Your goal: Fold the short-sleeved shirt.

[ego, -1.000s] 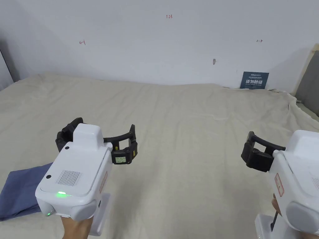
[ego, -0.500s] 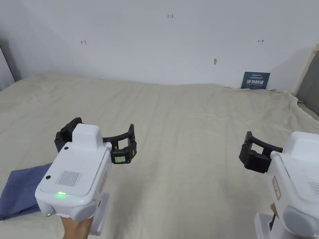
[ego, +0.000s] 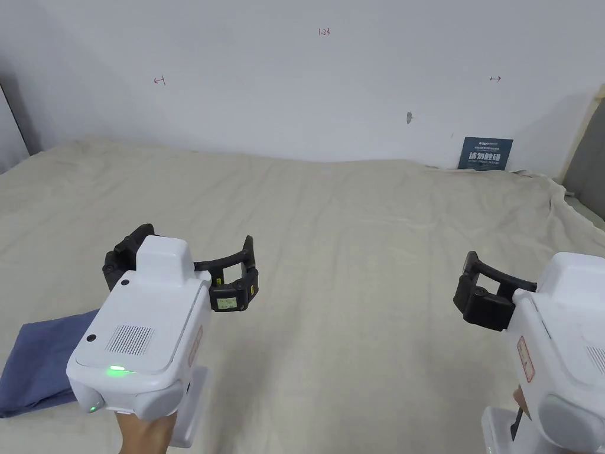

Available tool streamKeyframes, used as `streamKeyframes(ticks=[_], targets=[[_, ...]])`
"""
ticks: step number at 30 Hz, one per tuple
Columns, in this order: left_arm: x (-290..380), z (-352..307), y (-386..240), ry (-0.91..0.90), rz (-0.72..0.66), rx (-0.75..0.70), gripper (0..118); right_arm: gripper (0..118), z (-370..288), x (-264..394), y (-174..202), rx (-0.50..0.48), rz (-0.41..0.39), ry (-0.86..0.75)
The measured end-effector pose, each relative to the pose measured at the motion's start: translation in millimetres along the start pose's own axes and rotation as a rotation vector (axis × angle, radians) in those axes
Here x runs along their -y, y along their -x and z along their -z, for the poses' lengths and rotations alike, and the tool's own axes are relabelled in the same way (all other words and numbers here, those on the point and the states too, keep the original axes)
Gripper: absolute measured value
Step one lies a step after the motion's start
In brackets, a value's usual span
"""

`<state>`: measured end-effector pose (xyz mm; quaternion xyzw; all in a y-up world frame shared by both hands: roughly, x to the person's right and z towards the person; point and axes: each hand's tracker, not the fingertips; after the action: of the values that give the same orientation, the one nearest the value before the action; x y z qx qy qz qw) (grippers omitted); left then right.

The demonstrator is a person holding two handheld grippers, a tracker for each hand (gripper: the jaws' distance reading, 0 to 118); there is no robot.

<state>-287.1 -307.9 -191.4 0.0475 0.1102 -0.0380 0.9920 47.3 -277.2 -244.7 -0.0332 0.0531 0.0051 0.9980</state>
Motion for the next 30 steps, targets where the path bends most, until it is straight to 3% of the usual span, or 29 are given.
streamKeyframes(ticks=[30], targets=[[0.3, -2.3, -0.3, -0.007, 0.002, 0.004, 118, 118, -4.4, -6.7, -1.5, -0.002, -0.02, -0.011]])
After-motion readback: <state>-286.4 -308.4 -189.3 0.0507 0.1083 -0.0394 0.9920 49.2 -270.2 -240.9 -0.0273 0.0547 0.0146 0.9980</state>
